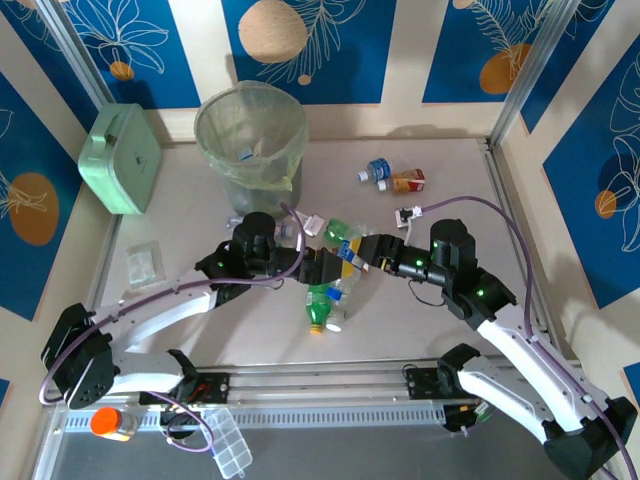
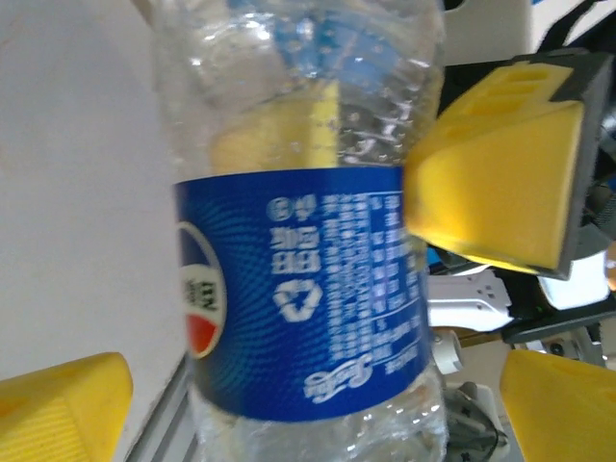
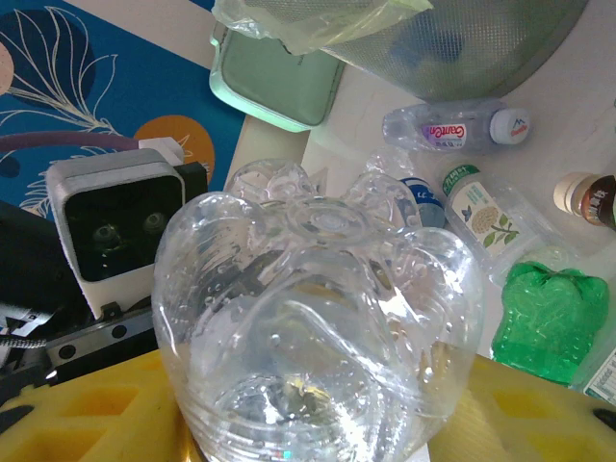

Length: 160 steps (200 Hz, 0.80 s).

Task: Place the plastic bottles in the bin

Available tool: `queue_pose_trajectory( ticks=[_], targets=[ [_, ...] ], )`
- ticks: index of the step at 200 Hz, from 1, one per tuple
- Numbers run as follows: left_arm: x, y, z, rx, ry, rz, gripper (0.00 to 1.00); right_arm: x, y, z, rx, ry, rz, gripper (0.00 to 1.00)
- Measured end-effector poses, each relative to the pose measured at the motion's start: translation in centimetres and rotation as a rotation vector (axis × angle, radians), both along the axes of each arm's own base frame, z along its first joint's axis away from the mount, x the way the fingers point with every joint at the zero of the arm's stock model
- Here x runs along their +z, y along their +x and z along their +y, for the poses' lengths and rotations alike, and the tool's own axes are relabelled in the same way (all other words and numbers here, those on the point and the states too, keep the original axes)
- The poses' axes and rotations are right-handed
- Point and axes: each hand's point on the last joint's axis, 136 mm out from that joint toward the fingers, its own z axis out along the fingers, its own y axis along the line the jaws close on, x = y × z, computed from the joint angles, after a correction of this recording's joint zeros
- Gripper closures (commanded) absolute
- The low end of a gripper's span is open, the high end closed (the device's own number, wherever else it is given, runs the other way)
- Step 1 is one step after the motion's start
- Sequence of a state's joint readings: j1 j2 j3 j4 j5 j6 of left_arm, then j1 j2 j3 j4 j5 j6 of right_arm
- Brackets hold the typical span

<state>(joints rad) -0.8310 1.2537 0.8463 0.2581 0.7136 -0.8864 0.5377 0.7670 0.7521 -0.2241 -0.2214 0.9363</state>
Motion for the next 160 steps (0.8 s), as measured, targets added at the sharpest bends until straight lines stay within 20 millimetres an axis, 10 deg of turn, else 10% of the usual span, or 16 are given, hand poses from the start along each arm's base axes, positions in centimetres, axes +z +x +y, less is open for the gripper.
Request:
queue_pose_trajectory(
  ticks=[93, 160],
  targets=[
    [0.5, 0.0, -0.6, -0.020, -0.033, 0.006, 0.42, 0.7, -0.2, 0.5, 0.018, 0.021, -0.023, 0.42],
    [0.8, 0.0, -0.6, -0.019, -0.017, -0.021, 0.45, 1.2, -0.4, 0.2, 0.009, -0.013, -0.051, 0.03]
  ],
)
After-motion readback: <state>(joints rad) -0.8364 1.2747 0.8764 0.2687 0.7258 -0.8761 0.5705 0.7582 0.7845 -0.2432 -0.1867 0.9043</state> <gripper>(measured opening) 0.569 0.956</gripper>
